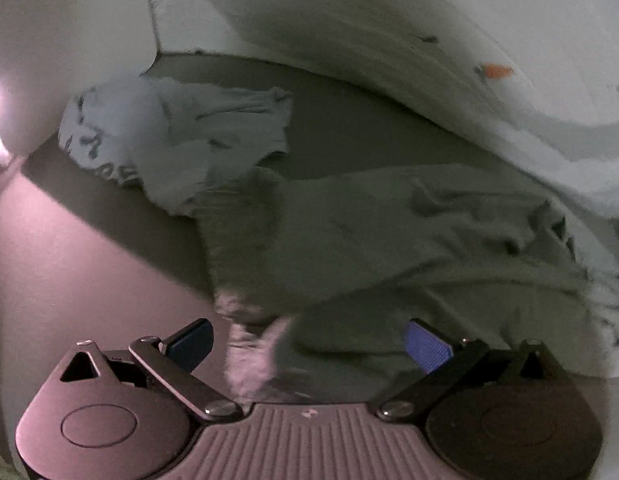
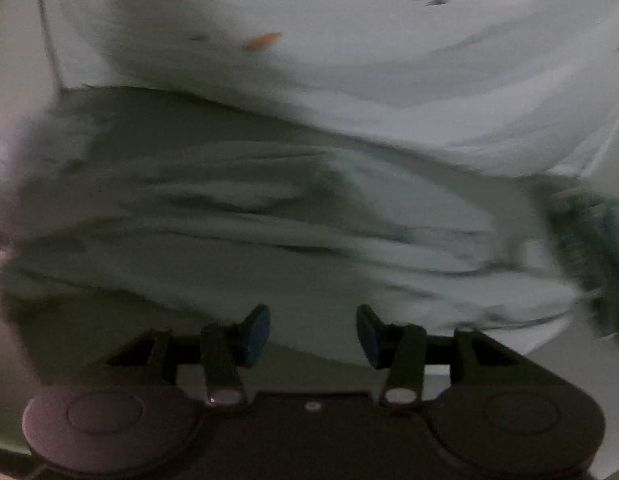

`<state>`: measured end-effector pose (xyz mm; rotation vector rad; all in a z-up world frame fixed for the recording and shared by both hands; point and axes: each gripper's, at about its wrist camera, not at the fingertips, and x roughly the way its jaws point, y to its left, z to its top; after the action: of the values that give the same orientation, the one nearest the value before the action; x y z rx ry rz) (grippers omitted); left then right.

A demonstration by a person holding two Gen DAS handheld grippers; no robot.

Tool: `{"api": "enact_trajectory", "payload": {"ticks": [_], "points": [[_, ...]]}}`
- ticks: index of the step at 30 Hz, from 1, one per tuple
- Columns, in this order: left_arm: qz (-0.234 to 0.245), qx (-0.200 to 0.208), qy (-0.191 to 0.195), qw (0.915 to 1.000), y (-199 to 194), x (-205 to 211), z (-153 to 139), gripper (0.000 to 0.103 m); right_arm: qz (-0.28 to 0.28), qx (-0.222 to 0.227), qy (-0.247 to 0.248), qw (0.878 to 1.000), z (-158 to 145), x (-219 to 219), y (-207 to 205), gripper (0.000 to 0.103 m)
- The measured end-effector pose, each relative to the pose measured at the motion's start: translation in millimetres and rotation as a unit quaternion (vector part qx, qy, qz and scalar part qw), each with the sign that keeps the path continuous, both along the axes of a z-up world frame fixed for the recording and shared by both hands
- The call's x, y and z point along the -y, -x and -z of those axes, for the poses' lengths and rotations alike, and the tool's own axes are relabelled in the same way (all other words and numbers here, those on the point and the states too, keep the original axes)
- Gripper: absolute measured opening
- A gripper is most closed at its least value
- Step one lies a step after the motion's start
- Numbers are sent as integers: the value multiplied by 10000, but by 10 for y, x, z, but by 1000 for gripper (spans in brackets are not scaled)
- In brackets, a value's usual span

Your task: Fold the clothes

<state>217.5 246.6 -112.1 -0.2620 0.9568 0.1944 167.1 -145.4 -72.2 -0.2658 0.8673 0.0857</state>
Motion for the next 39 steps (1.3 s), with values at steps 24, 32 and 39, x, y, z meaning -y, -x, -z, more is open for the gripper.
{"api": "enact_trajectory", "payload": {"ticks": [24,32,39], "points": [[910,-195,-532,9942,-509,3513,-331,101,1917,1009,-2145,9524,610,3473,-368,5],[1171,-339,-489,9913,-699,3886,-211,101,2324,-375,-1604,9586,854,3787,470,22],[1326,-530,-454,9887,-640,4070,-132,101,3393,180,-2851,8963,999,4489,339,56]]}}
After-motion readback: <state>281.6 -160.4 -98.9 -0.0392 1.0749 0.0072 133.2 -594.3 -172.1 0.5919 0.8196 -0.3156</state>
